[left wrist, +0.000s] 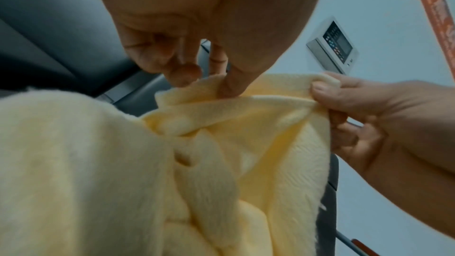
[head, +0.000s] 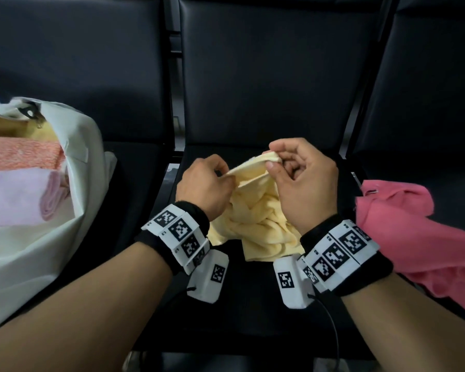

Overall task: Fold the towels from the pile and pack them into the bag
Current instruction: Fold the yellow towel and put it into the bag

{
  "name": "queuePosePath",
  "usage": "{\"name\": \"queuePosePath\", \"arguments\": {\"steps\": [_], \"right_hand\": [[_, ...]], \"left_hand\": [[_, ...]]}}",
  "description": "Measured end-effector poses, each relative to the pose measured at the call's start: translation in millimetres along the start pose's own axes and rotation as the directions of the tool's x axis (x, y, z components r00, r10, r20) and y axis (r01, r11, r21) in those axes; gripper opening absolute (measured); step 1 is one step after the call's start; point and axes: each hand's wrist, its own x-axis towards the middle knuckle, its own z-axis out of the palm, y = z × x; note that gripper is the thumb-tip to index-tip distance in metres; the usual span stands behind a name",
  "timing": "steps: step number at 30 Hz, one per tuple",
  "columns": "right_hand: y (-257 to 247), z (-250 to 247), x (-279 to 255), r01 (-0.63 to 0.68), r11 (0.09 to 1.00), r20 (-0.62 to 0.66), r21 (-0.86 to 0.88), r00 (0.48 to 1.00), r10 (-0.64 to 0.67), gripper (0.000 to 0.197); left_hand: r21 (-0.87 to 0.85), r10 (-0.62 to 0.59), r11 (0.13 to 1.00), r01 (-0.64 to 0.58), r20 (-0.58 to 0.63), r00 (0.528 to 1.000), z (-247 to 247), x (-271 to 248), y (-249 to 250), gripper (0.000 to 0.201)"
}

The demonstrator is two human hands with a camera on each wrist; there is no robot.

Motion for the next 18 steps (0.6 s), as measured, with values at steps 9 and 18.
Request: {"name": "queuePosePath", "arguments": {"steps": [9, 18], "right_hand": [[-0.7, -3.2, 4.1, -0.089, 0.996, -0.105, -0.018, 0.991, 0.087, 0.013], [-10.5, -16.6, 11.0, -0.128, 0.991, -0.194, 0.029, 0.972, 0.131, 0.004]], "left_hand": [[-0.135, -0.050, 0.990, 0.028, -0.165, 0.985, -6.8, 1.8, -0.6, 0.005], [-0.474, -0.092, 0.880, -0.036, -0.243, 0.966, -19.2, -2.3, 13.7, 0.014]]}}
